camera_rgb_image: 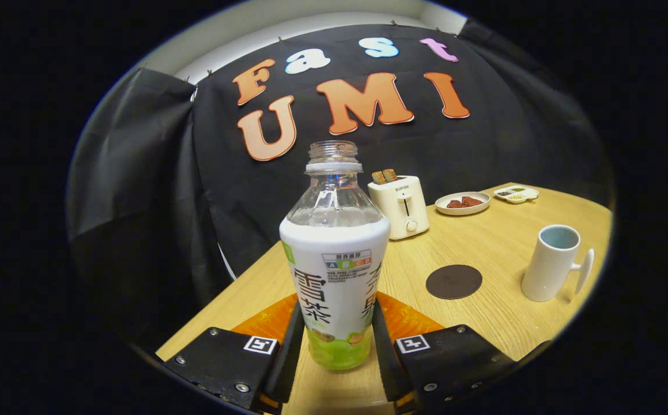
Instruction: Take the bottle from table, then pour the juice into the cup, finally place the bottle on the coaster
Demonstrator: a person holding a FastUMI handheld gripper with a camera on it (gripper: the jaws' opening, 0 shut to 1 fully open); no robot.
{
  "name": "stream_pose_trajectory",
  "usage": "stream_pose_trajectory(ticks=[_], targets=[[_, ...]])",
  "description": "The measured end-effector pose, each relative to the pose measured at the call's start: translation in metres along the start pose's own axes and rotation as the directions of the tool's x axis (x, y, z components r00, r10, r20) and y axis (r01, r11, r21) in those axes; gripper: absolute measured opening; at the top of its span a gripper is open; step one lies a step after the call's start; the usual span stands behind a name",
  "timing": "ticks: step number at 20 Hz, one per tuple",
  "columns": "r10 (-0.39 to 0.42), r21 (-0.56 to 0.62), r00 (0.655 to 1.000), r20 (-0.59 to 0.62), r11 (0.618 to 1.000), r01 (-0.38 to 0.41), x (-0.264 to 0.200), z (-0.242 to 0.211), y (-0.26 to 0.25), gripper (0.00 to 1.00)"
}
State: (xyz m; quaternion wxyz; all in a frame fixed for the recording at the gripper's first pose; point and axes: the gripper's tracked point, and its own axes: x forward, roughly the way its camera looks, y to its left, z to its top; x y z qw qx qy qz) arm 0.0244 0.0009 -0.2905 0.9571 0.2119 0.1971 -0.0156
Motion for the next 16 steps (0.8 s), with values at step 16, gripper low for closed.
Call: stream_pose_trajectory(ticks=[16], targets=[[0.031,0.547,0.992,0.124,0.832,-0.095,0.009,0.051,-0.035,0.59]])
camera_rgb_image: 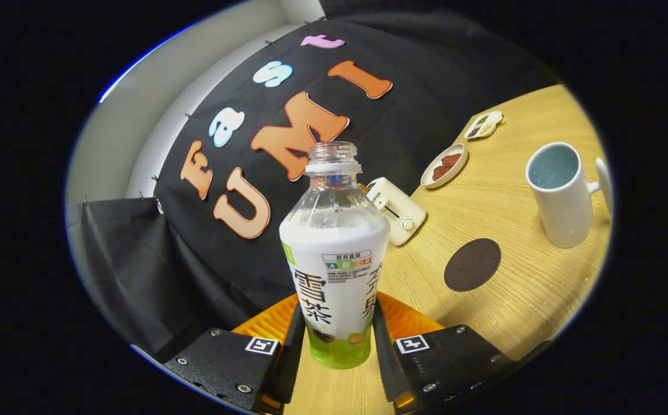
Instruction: Take the bottle from table, then pour the juice into the cup, finally place the bottle on the coaster
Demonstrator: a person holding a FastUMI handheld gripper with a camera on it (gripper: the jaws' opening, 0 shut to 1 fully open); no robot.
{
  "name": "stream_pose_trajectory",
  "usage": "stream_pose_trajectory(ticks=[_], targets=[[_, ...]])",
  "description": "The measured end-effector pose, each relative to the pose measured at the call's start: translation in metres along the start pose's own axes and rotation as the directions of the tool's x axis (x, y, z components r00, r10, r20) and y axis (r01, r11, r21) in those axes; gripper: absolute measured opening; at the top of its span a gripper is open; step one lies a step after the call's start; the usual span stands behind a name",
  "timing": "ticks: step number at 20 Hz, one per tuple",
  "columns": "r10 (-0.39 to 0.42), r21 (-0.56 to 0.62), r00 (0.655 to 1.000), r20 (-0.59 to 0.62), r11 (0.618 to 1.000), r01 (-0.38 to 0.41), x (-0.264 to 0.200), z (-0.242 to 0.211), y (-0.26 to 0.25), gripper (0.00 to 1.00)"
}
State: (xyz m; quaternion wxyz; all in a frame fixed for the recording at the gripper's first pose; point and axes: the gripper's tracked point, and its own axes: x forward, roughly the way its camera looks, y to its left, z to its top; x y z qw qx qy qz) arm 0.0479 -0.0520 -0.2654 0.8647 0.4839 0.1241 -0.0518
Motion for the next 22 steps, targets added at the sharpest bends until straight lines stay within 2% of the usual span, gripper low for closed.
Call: stream_pose_trajectory(ticks=[4,8,14,22], targets=[[-0.002,0.142,0.999,0.041,0.99,-0.004,-0.003,0.011,-0.01,0.58],[0.013,0.281,0.996,0.094,0.959,-0.039,-0.002,0.027,-0.014,0.58],[0.026,0.448,0.988,0.155,0.889,-0.094,0.0,0.047,-0.023,0.58],[0.022,0.584,0.979,0.204,0.799,-0.139,-0.013,0.052,-0.038,0.58]])
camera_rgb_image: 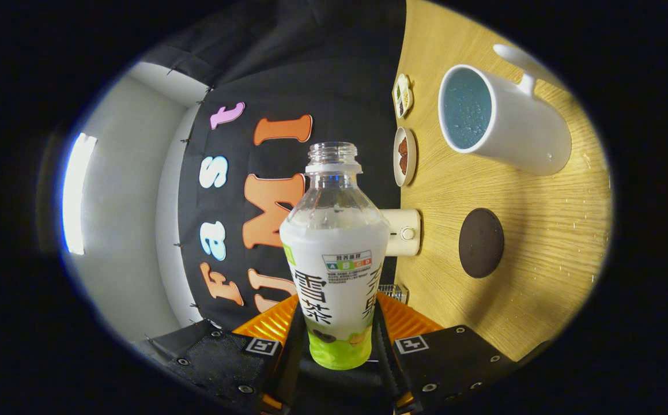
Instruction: Take the bottle from table, then pour the juice into the cup, finally place the bottle on the coaster
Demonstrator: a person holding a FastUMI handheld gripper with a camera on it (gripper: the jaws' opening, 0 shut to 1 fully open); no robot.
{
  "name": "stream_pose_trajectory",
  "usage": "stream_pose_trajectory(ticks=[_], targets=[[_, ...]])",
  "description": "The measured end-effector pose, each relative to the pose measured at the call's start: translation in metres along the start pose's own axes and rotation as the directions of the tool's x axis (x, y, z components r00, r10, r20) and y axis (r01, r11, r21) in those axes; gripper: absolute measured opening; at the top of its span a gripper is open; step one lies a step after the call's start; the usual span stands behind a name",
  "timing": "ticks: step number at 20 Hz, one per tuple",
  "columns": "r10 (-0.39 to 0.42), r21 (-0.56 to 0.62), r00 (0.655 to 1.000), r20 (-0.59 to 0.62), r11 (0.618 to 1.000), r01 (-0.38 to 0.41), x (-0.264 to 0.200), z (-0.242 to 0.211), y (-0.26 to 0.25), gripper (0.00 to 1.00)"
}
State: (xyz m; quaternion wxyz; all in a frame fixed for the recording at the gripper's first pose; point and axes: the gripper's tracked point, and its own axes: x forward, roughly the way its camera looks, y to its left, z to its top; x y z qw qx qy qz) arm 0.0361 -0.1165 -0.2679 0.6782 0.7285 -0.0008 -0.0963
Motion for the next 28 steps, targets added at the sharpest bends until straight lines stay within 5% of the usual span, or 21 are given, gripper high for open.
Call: stream_pose_trajectory(ticks=[11,28], targets=[[-0.005,0.143,1.0,0.02,0.99,0.002,0.001,0.011,-0.005,0.59],[0.037,0.207,0.998,0.06,0.977,-0.048,0.002,0.027,0.024,0.58]])
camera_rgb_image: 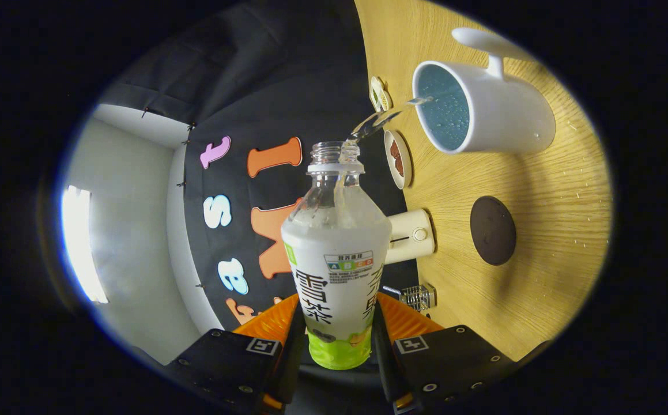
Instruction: Take the bottle from table, then pour the juice into the cup, finally place the bottle on the coaster
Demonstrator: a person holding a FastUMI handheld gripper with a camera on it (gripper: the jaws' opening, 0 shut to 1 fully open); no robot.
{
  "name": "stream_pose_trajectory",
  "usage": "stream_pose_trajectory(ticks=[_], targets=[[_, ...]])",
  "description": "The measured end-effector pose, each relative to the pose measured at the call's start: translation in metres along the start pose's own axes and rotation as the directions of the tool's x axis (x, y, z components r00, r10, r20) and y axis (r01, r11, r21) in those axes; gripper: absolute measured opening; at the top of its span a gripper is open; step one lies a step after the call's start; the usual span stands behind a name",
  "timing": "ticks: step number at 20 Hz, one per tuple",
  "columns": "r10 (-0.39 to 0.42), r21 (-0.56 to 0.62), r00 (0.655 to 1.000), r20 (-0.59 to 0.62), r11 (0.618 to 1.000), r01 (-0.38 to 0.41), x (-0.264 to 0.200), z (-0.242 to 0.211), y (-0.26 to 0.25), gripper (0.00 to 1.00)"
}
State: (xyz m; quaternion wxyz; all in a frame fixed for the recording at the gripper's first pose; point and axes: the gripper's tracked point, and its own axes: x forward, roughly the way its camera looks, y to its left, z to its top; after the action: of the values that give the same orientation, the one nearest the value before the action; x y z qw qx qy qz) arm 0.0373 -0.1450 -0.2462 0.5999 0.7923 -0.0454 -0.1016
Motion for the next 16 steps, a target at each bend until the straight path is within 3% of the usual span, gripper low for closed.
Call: stream_pose_trajectory(ticks=[16], targets=[[0.026,0.106,0.999,0.041,0.994,-0.031,0.01,0.009,0.02,0.58]])
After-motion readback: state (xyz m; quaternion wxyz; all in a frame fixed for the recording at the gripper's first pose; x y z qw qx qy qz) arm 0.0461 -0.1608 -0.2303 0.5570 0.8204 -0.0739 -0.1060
